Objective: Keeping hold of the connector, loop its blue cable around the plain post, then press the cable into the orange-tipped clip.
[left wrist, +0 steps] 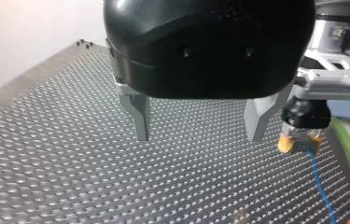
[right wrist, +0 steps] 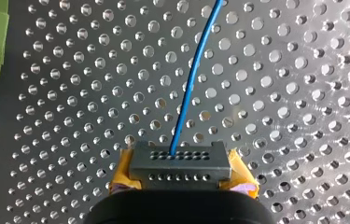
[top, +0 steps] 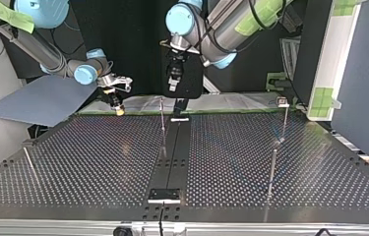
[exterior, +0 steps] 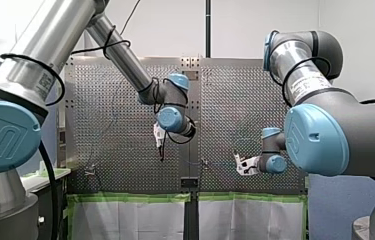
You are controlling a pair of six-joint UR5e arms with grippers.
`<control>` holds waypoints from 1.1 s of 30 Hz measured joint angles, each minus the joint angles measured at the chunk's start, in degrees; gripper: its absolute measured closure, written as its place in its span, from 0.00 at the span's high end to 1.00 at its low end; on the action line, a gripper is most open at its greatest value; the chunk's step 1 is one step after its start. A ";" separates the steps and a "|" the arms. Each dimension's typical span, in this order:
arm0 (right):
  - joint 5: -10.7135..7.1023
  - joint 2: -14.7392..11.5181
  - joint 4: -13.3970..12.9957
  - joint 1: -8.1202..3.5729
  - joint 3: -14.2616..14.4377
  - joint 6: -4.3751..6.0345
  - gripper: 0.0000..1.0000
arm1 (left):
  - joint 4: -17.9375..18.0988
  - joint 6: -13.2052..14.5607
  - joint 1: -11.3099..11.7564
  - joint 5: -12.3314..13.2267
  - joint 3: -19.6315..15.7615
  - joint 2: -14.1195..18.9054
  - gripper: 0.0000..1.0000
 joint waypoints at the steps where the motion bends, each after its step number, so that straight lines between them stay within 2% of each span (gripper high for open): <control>1: 0.00 0.00 0.00 0.05 0.00 0.01 0.00 | 0.51 0.16 -0.01 -0.12 -0.49 0.49 1.00; 9: 0.00 -0.01 0.02 0.27 -0.01 0.25 0.00 | 4.28 -0.38 -0.46 -0.05 -4.90 4.91 1.00; 24: 0.10 -0.01 0.18 0.57 0.00 1.09 0.00 | 5.24 -0.40 -1.19 0.52 -12.82 12.82 1.00; 28: 0.40 -0.02 0.28 0.24 0.00 1.51 0.00 | 5.70 -0.12 -0.94 0.57 -14.77 14.78 1.00; 33: 1.10 -0.07 0.55 -0.53 0.00 1.51 0.00 | 5.80 0.44 -0.56 0.61 -17.42 17.43 1.00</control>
